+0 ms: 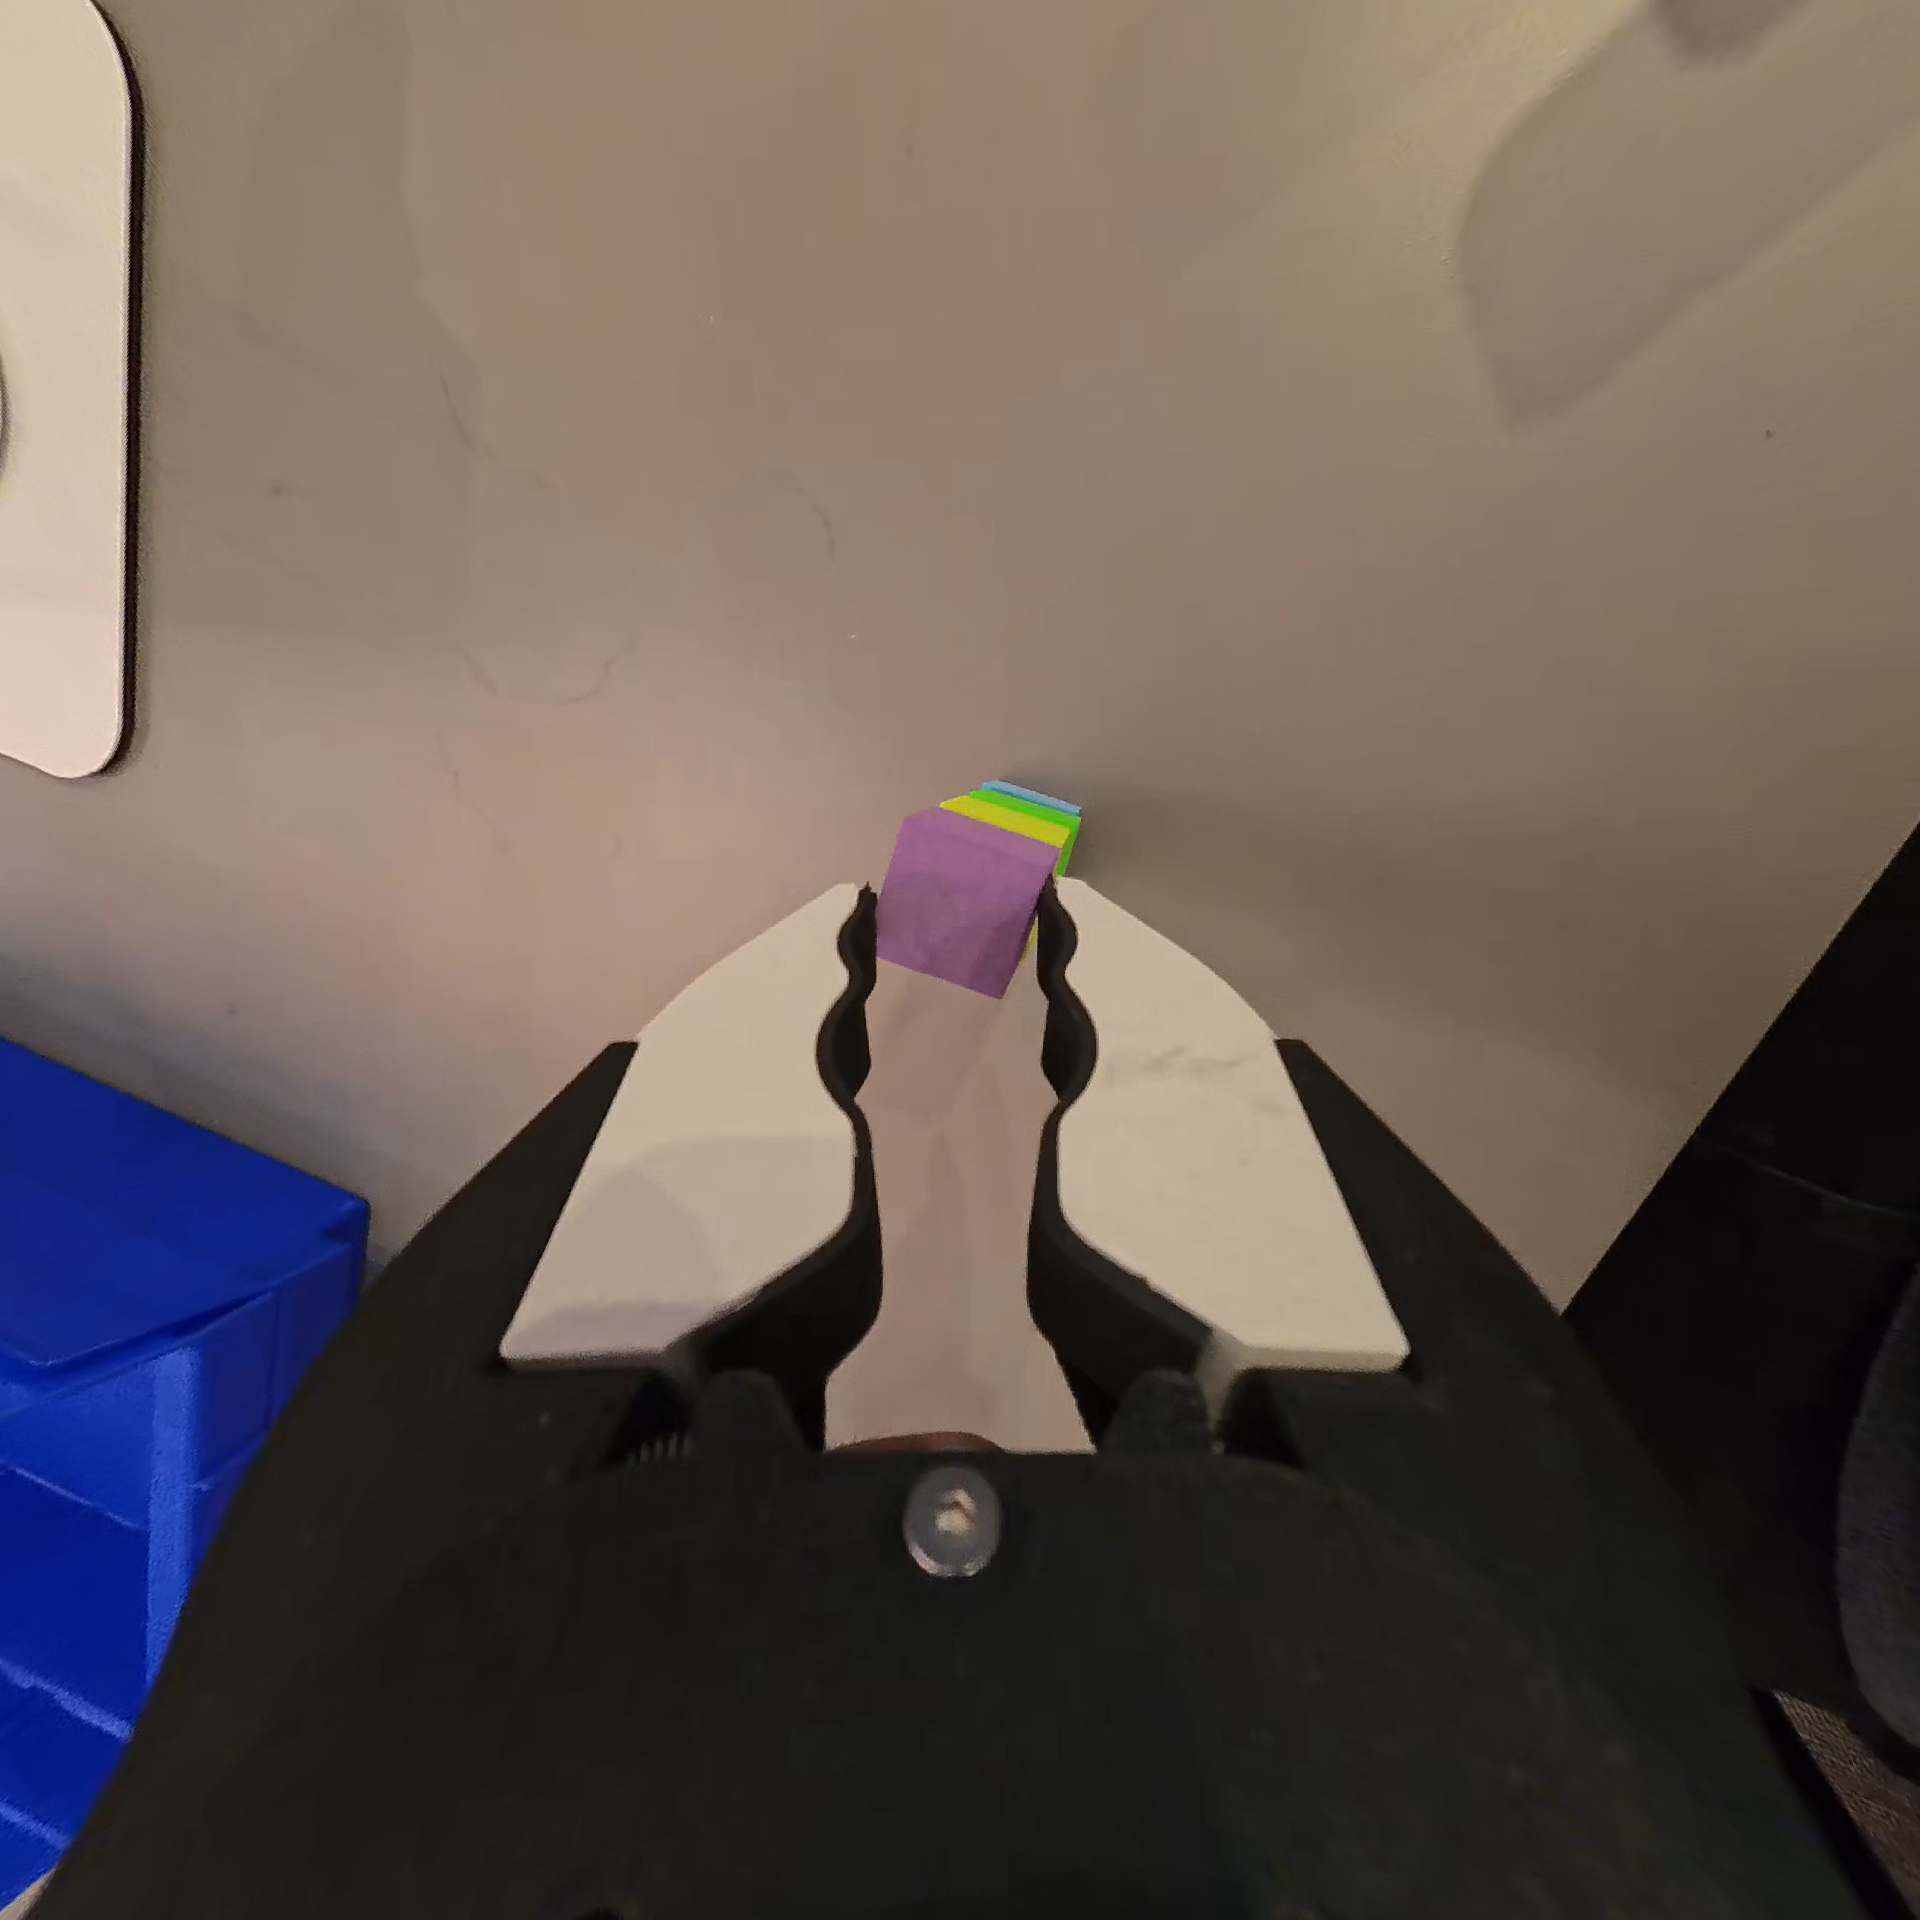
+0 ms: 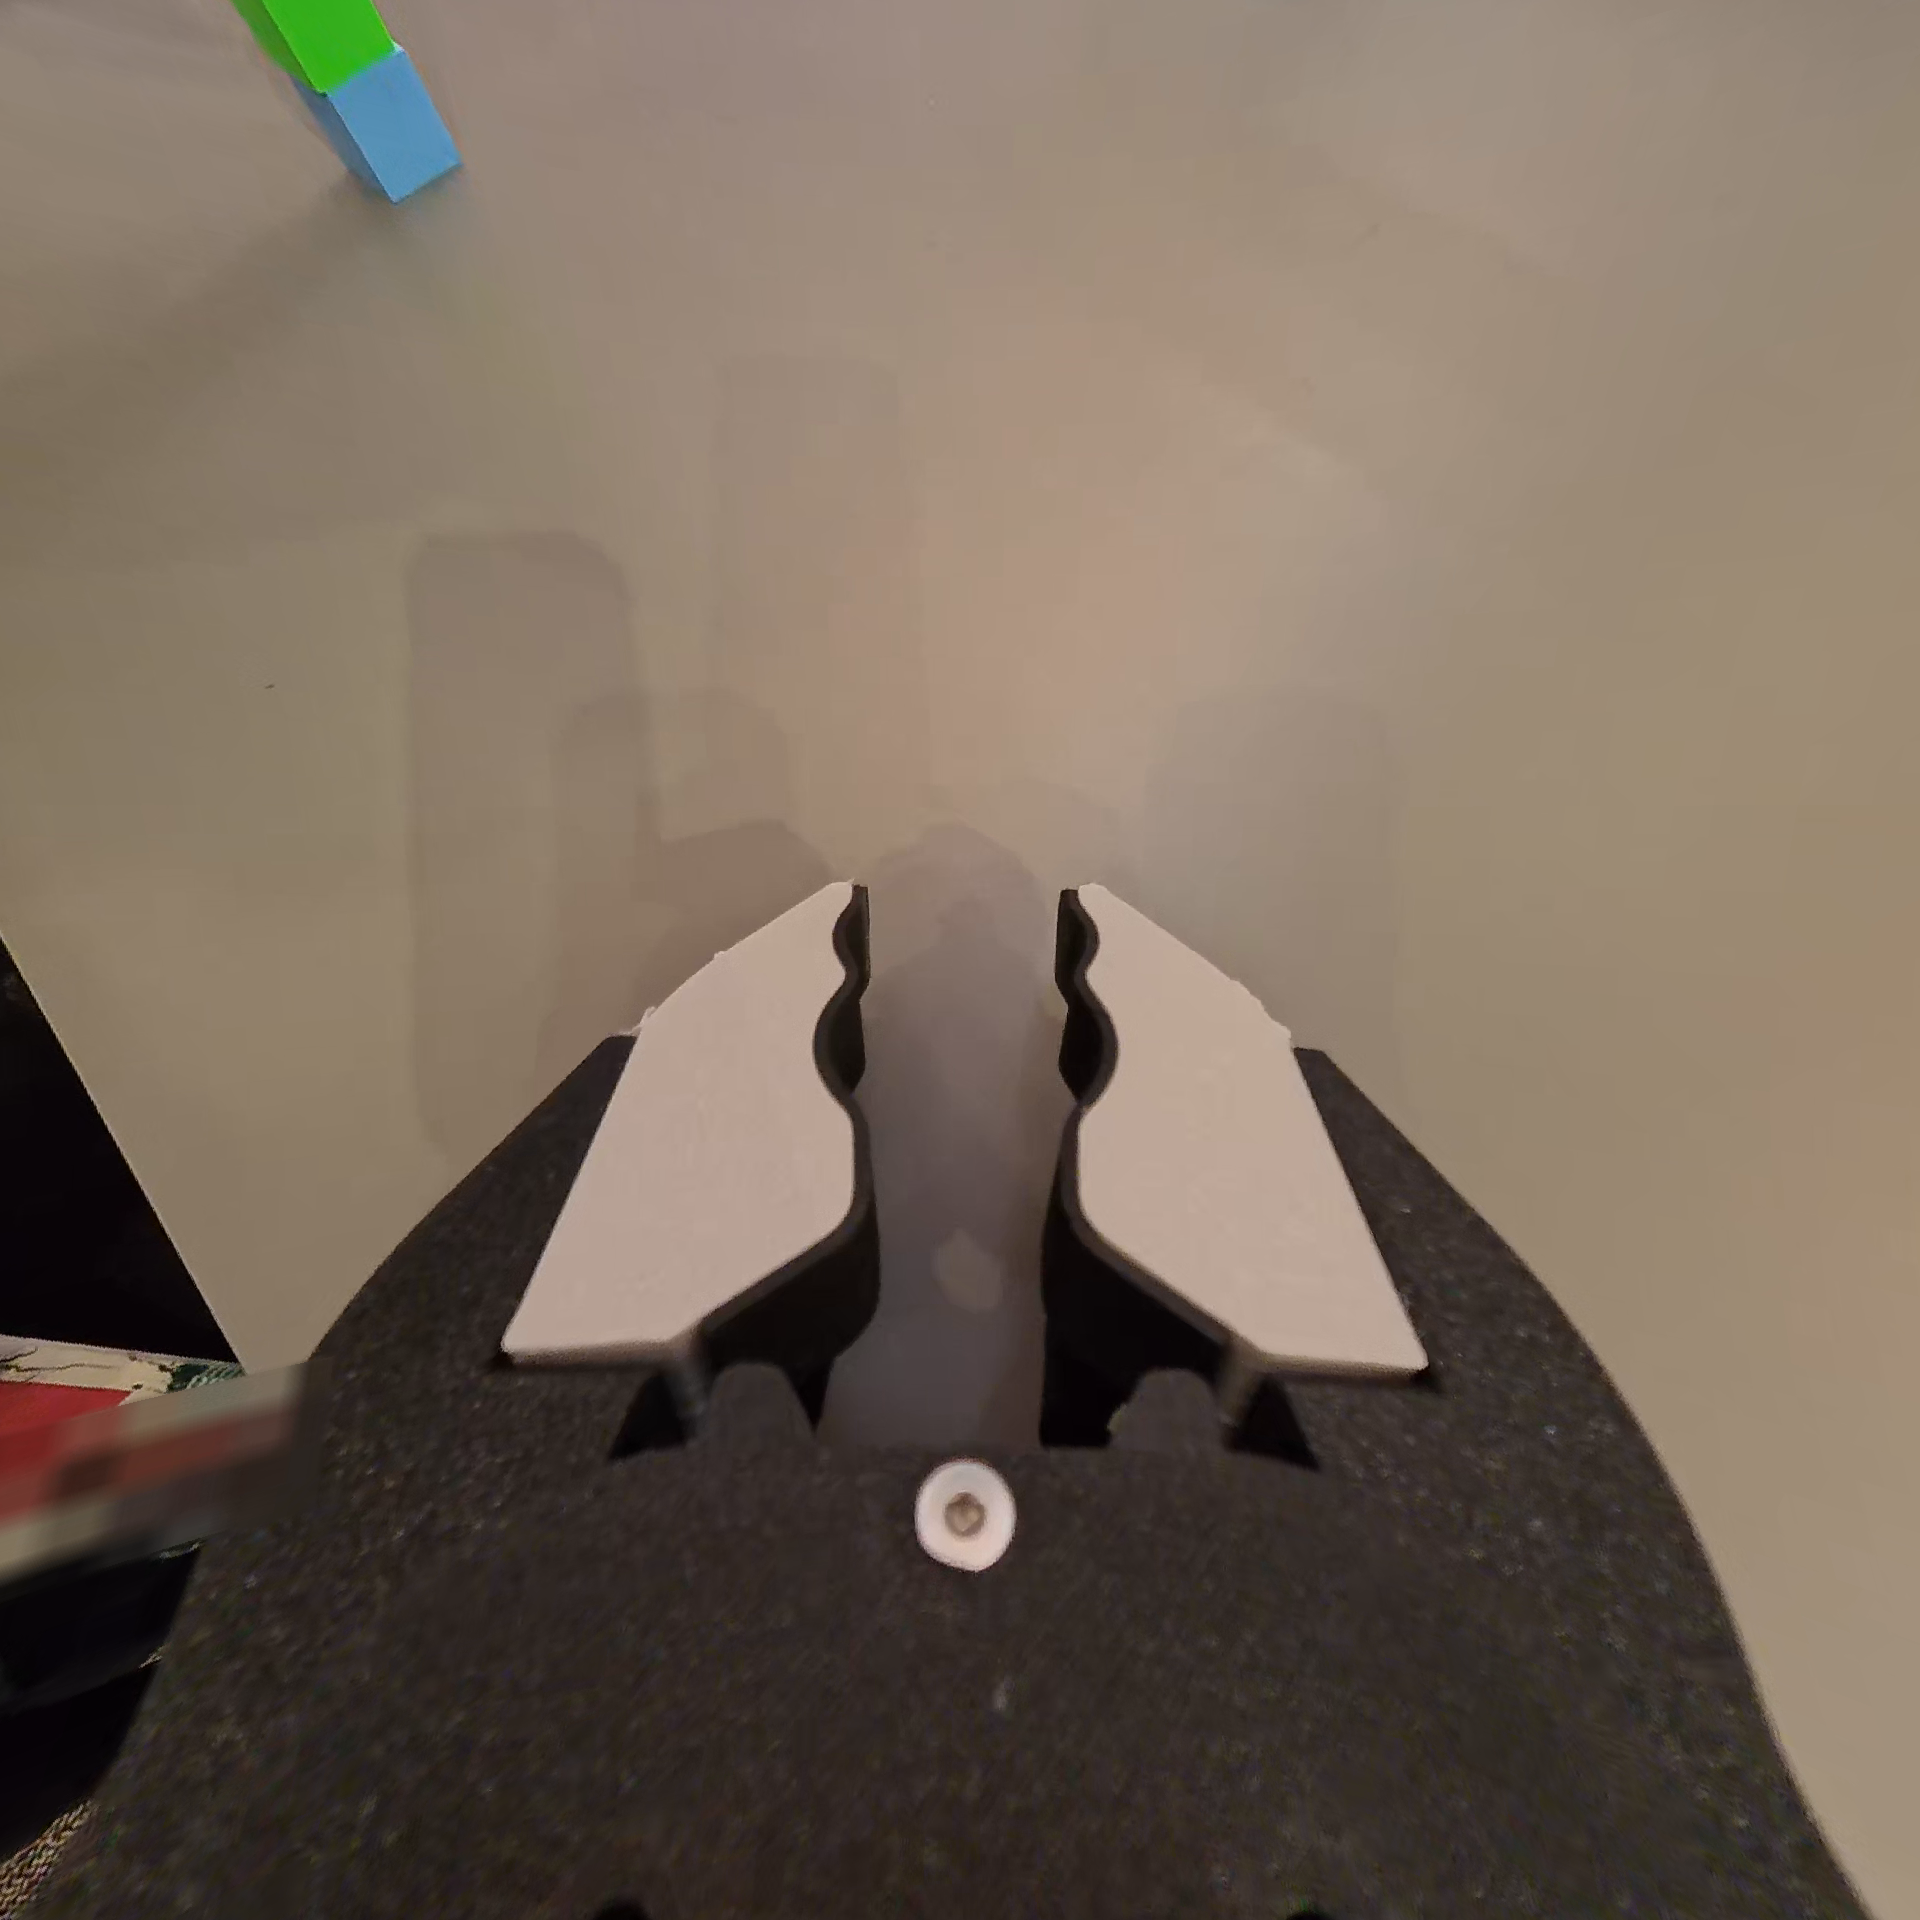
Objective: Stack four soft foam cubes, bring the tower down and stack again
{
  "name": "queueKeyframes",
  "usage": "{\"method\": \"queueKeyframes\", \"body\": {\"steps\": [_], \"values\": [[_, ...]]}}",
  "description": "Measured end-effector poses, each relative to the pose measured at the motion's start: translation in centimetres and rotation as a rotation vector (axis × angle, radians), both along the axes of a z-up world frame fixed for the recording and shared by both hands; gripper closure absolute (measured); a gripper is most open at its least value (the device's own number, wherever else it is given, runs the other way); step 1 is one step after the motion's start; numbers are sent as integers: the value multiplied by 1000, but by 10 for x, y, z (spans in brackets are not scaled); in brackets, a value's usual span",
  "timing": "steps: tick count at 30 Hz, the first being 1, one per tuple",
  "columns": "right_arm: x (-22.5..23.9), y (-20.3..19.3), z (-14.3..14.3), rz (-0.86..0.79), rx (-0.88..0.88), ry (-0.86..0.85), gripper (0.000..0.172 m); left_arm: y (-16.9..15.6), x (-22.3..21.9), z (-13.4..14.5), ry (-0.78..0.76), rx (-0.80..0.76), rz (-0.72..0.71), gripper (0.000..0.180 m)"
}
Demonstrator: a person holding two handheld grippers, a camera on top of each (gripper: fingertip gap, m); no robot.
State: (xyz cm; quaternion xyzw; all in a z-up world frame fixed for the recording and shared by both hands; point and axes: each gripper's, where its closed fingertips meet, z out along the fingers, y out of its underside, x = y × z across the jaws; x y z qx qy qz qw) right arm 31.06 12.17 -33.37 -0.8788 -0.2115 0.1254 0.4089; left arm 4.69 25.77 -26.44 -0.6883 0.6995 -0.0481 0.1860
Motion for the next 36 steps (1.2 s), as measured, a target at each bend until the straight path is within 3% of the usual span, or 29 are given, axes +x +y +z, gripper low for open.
{"method": "queueKeyframes", "body": {"steps": [5,9,18,23,28,36], "values": [[0,0,0,-1,2,0,138,1,2,0,-6,12,-6,150],[0,0,0,2,2,2,137,5,3,4,-34,19,18,126],[0,0,0,1,1,1,137,18,-10,49,-205,57,125,117],[1,0,0,-3,2,-8,138,36,-42,56,-367,97,290,149],[1,1,-1,-13,6,-19,139,54,-89,28,-437,145,489,180],[3,2,-1,-27,7,-28,142,70,-171,-14,-577,140,865,180]]}}
